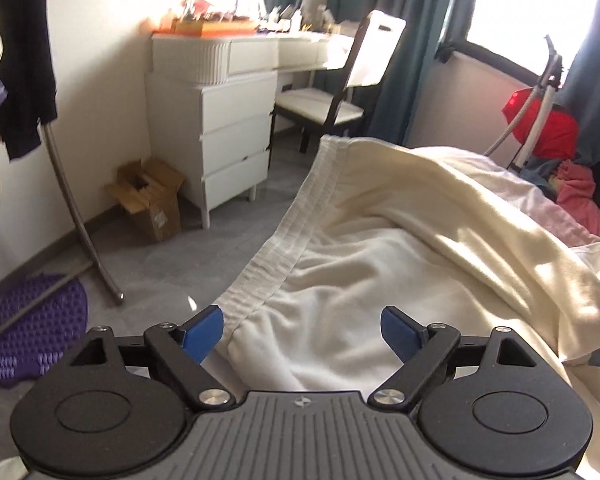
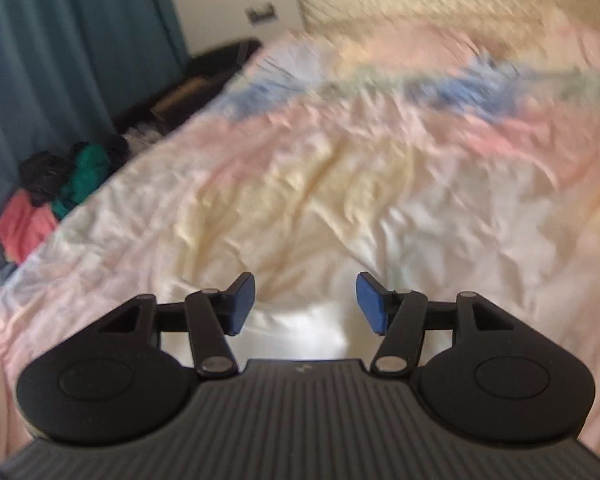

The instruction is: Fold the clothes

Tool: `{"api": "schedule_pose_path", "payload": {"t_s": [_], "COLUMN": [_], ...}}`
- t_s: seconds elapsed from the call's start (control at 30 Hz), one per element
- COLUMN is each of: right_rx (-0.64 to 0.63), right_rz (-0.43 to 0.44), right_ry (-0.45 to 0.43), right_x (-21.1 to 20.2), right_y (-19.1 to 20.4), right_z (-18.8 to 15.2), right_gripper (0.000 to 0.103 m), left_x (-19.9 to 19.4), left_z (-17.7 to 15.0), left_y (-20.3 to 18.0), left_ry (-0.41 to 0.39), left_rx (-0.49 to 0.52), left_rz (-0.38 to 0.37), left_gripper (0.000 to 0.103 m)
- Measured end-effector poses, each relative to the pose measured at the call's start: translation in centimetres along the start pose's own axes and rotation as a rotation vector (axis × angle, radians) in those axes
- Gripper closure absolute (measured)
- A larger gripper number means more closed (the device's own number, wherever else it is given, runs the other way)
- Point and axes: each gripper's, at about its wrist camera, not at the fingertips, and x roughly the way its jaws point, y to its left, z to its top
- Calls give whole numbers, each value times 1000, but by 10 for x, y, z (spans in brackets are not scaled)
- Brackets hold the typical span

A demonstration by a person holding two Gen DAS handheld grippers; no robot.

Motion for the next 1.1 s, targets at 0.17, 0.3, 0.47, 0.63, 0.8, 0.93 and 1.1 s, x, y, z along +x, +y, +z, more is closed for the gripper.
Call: {"api": "schedule_pose_path", "payload": {"t_s": [0.17,0.3,0.47,0.63,0.8,0.93,1.1], "right_rx": [-74,-114,-179,-168,-164,-164,-177], "right_rz": [177,316,414,450,446,416,402], "right_ry": [-63,-24,-36,-22,-6,-1,41], "right_x": [-42,-66,-86,-79,-58,-33,0], "right_y": [22,36,55,62,69,82,100], "right_z": [-7,-22,-36,-41,-49,-58,-70], "right_gripper": [44,44,44,44,44,44,44], "left_x": [-12,-4,25,72,139,192,242], "left_z": [-11,-33,-54,-62,-61,-58,-49], "left_y": [-83,-164,-275,-383,-477,-533,-565], "left_ry": [-98,-126,-141,-145,-121,-74,-3], "left_rx": [192,367,532,624,671,683,661], "left_rz": [-147,-342,-459,-501,-430,-353,-290], "left_gripper": [6,6,6,6,6,7,12]}}
